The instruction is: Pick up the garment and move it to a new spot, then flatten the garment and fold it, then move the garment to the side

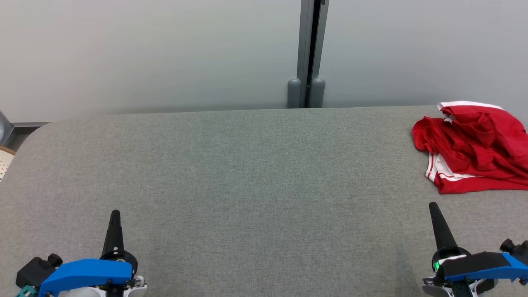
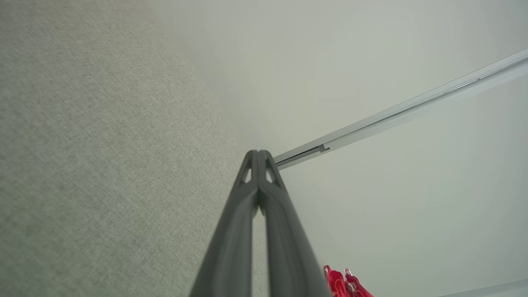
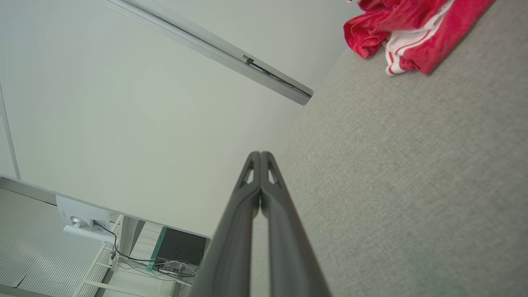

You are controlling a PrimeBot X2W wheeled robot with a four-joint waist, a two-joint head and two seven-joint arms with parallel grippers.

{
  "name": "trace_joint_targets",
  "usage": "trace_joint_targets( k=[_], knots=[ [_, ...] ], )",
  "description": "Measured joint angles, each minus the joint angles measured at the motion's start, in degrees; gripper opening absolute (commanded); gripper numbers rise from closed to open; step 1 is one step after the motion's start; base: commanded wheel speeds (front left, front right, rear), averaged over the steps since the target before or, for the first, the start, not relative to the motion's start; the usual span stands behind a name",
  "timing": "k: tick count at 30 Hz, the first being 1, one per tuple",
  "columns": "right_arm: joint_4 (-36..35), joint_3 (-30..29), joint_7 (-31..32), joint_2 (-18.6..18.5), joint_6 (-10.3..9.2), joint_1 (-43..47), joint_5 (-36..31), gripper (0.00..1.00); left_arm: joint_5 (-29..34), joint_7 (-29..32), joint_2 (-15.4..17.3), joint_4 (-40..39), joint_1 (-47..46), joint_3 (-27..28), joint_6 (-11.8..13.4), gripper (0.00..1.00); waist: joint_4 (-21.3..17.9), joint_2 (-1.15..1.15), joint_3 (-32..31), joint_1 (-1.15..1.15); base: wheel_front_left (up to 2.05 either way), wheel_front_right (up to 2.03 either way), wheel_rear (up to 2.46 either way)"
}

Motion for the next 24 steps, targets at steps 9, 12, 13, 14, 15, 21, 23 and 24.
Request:
trace_joint_targets(
  k=[9, 12, 13, 14, 15, 21, 23, 24],
  knots=[
    [0.04, -0.45, 1.22, -0.02, 0.0, -0.43, 5.01, 0.0, -5.46, 1.42, 0.02, -0.23, -0.65, 0.31, -0.08, 0.0, -0.06, 0.0, 0.0, 0.0, 0.0, 0.0, 0.0],
    [0.04, -0.6, 1.62, -0.02, 0.0, -0.63, 6.61, 0.0, -7.08, 1.77, 0.02, -0.25, -0.7, 0.4, -0.16, 0.0, -0.08, 0.0, 0.0, 0.0, 0.0, 0.0, 0.0],
    [0.05, -0.66, 1.77, -0.02, 0.0, -0.67, 7.2, 0.0, -7.65, 1.92, 0.02, -0.26, -0.77, 0.44, -0.26, 0.0, -0.09, 0.0, 0.0, 0.0, 0.0, 0.0, 0.0],
    [0.05, -0.7, 1.81, -0.02, 0.0, -0.72, 7.7, 0.0, -8.24, 2.02, 0.02, -0.29, -0.87, 0.47, -0.26, 0.0, -0.09, 0.0, 0.0, 0.0, 0.0, 0.0, 0.0],
    [0.07, -0.77, 2.08, -0.02, 0.0, -0.79, 8.21, 0.0, -8.82, 2.16, 0.03, -0.32, -0.93, 0.51, -0.27, 0.0, -0.1, 0.0, 0.0, 0.0, 0.0, 0.0, 0.0],
    [0.1, -1.07, 2.78, -0.02, 0.0, -1.04, 11.21, 0.0, -12.01, 2.91, 0.04, -0.46, -1.25, 0.68, -0.34, 0.0, -0.14, 0.0, 0.0, 0.0, 0.0, 0.0, 0.0],
    [0.11, -1.18, 3.18, -0.02, 0.0, -1.25, 12.12, 0.0, -13.03, 3.22, 0.04, -0.49, -1.4, 0.74, -0.34, 0.0, -0.15, 0.0, 0.0, 0.0, 0.0, 0.0, 0.0],
    [0.11, -1.2, 3.23, -0.02, 0.0, -1.31, 12.59, 0.0, -13.54, 3.36, 0.04, -0.52, -1.48, 0.77, -0.35, 0.0, -0.16, 0.0, 0.0, 0.0, 0.0, 0.0, 0.0]
  ],
)
